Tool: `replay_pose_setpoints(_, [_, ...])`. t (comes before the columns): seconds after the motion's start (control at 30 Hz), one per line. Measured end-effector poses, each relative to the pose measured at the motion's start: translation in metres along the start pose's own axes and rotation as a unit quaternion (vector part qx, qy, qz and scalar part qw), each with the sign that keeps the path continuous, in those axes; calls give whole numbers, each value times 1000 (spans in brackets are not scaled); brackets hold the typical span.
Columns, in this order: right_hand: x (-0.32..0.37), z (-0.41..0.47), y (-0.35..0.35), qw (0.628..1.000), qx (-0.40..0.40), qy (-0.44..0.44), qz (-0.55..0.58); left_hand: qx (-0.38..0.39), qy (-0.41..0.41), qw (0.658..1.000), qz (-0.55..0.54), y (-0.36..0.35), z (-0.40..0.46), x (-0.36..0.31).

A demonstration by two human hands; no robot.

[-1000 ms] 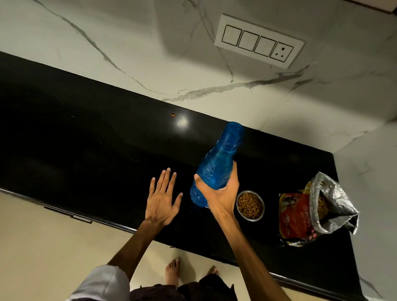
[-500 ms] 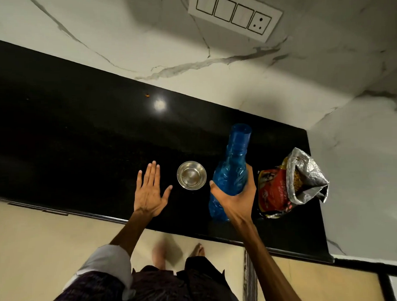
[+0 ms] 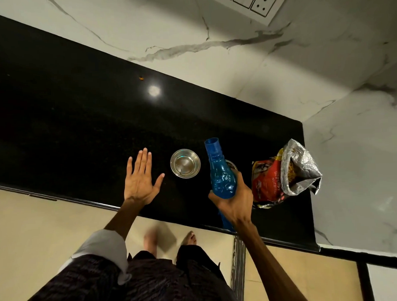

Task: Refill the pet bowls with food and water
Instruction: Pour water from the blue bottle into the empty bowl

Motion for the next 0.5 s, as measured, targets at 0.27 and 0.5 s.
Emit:
replay_pose_setpoints(0.27, [-15, 2, -6, 997, 16, 21, -70, 5, 2, 1000, 11, 0, 1, 0])
replay_pose_setpoints(0.5, [-22, 3, -7, 993, 28, 34, -107, 8, 0, 1000, 20, 2, 1, -1])
Point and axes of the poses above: each hand's wrist, its own z-axis towards the middle knuckle, its own y-axis out of the back of the hand, x = y × z, the point moved 5 cm from there along z, towards the middle knuckle, and after that the axes turned 13 degrees about -x, right-handed, at the moved point
